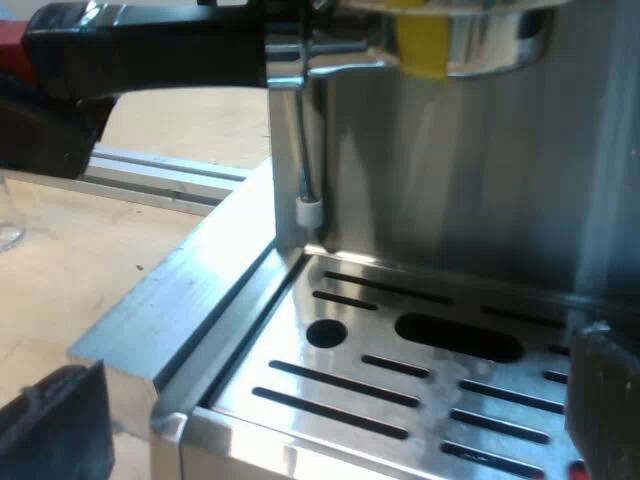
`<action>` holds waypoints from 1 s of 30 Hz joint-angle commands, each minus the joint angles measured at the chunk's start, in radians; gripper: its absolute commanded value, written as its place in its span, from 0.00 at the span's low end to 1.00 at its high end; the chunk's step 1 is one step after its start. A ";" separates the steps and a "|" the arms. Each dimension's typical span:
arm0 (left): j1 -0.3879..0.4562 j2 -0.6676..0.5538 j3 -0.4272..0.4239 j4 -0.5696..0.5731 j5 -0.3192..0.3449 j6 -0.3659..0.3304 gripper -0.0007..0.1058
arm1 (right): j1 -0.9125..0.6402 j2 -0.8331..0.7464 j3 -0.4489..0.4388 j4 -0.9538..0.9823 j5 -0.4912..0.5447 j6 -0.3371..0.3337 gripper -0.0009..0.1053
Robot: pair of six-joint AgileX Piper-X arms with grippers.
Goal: Put the handle in the coffee machine
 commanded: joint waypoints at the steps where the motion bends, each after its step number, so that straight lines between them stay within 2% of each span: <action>1: -0.019 -0.030 -0.024 -0.035 0.374 0.035 0.01 | -0.010 0.039 -0.028 -0.072 0.005 -0.011 0.80; 2: -0.019 -0.030 -0.024 -0.035 0.374 0.035 0.01 | -0.015 0.054 -0.036 -0.085 0.006 -0.011 0.75; 4: -0.019 -0.030 -0.024 -0.035 0.374 0.035 0.01 | -0.032 0.098 -0.062 -0.108 0.005 -0.011 0.59; 6: -0.019 -0.030 -0.024 -0.035 0.374 0.035 0.01 | -0.045 0.123 -0.078 -0.131 0.000 -0.011 0.48; 8: -0.019 -0.030 -0.024 -0.035 0.374 0.035 0.01 | -0.054 0.144 -0.090 -0.152 -0.012 -0.011 0.43; 18: -0.019 -0.030 -0.024 -0.035 0.374 0.035 0.01 | -0.117 0.261 -0.173 -0.186 -0.023 -0.011 0.40; 23: -0.019 -0.030 -0.024 -0.035 0.374 0.035 0.01 | -0.143 0.303 -0.217 -0.214 -0.023 -0.011 0.23; 24: -0.019 -0.030 -0.024 -0.035 0.374 0.035 0.01 | -0.149 0.312 -0.227 -0.216 -0.023 -0.011 0.21; 28: -0.019 -0.030 -0.024 -0.035 0.359 0.035 0.01 | -0.168 0.333 -0.250 -0.236 -0.009 -0.022 0.22; 30: -0.019 -0.030 -0.024 -0.035 0.339 0.035 0.01 | -0.170 0.340 -0.256 -0.260 0.042 -0.045 0.27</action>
